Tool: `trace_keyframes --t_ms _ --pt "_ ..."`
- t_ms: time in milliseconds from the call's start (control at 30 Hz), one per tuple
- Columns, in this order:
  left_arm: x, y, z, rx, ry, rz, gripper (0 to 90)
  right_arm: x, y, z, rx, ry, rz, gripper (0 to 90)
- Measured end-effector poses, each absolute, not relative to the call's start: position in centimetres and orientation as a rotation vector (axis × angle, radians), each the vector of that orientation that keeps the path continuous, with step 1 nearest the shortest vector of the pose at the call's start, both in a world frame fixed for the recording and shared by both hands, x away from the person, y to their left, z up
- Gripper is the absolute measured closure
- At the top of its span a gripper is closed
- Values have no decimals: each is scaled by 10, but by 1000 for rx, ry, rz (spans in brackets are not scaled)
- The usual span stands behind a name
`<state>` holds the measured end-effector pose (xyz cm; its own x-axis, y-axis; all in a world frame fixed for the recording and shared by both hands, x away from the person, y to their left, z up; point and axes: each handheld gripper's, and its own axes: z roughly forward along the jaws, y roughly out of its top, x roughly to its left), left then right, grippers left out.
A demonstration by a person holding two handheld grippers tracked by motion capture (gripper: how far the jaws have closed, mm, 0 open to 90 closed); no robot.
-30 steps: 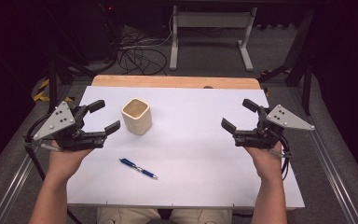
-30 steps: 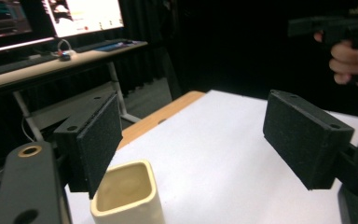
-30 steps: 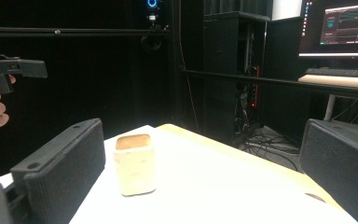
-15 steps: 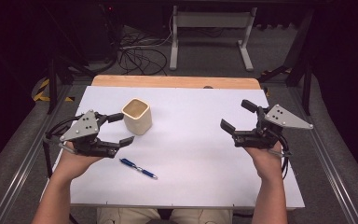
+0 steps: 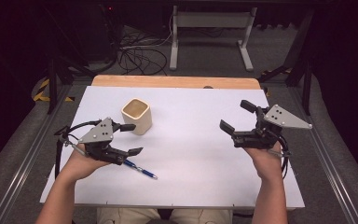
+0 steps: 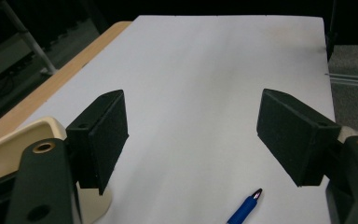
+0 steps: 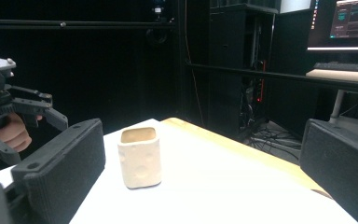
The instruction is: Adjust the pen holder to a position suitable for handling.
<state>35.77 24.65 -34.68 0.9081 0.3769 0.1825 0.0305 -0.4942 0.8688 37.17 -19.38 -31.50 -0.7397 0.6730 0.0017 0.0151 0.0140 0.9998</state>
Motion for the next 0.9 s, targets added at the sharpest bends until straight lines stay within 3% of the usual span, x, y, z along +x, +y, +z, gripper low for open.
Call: trace_keyframes --t_ms 900 --pt "366 217 -389 2367 137 291 397 372 -192 -315 693 1840 1769 9"
